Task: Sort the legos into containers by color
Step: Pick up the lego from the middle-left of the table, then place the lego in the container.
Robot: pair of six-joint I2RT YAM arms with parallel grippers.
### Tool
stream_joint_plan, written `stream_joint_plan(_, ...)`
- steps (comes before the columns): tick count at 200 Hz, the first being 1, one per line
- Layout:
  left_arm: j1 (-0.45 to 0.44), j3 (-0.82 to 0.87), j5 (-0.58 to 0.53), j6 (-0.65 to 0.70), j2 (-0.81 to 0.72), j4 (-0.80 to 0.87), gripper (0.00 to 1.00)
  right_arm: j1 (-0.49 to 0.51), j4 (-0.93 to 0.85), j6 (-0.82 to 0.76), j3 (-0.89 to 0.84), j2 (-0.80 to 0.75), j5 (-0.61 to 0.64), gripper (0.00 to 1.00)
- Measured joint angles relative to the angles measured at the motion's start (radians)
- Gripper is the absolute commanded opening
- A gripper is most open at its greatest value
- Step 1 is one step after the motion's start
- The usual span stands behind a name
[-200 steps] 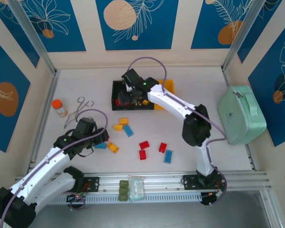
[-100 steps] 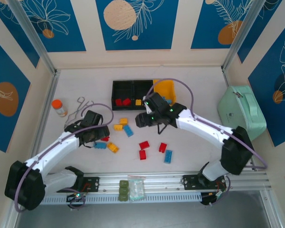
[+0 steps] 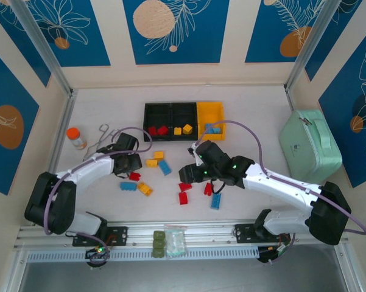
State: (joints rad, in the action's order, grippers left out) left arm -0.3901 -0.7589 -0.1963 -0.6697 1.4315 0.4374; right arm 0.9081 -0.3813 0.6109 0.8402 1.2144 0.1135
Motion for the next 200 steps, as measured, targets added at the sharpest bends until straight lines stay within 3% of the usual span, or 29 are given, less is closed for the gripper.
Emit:
stream_joint_plan(79, 0.004, -0.021, 0.0, 0.036, 0.064, -0.027, 0.3, 0.006, 0.023, 0.0, 0.0, 0.0, -0.001, 0.6)
stream_joint_plan(145, 0.005, -0.091, 0.029, 0.055, 0.064, -0.007, 0.26, -0.01, 0.022, 0.0, 0.0, -0.011, 0.014, 0.59)
stream_joint_plan(200, -0.025, -0.225, 0.088, 0.066, 0.056, 0.042, 0.26, -0.088, 0.003, 0.021, -0.046, -0.143, 0.038, 0.6)
